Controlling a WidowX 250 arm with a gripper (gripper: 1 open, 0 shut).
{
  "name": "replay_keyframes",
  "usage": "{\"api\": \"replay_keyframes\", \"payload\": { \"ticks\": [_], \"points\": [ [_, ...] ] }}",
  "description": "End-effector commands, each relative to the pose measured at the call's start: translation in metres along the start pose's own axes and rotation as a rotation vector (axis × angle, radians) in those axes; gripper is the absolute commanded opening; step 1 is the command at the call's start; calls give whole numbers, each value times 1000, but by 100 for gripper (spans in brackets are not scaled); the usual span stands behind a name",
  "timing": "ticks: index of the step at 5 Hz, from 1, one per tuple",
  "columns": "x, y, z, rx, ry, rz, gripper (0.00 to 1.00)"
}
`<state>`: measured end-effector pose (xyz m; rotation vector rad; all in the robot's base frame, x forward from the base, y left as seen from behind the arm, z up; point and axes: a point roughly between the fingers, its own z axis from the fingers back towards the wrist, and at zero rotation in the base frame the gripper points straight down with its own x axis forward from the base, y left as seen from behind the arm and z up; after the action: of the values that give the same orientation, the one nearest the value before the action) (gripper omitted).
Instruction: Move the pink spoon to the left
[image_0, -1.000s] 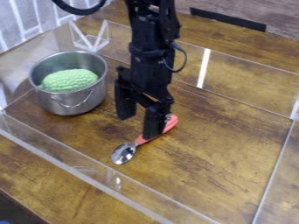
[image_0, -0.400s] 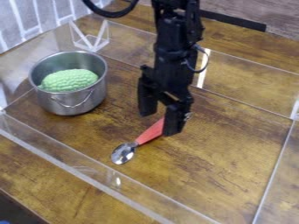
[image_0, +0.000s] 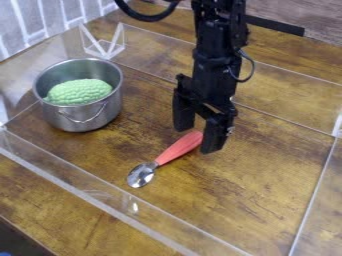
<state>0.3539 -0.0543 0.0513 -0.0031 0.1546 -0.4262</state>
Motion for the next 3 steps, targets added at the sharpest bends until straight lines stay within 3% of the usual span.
{"api": "replay_keyframes", "payload": {
  "ticks": [1,2,3],
  "points": [
    [4,9,16,5,-42,37,100],
    [-3,16,-4,-11,-22,99,100],
    [-11,22,-13,-25,-6,158,0]
  ]
}}
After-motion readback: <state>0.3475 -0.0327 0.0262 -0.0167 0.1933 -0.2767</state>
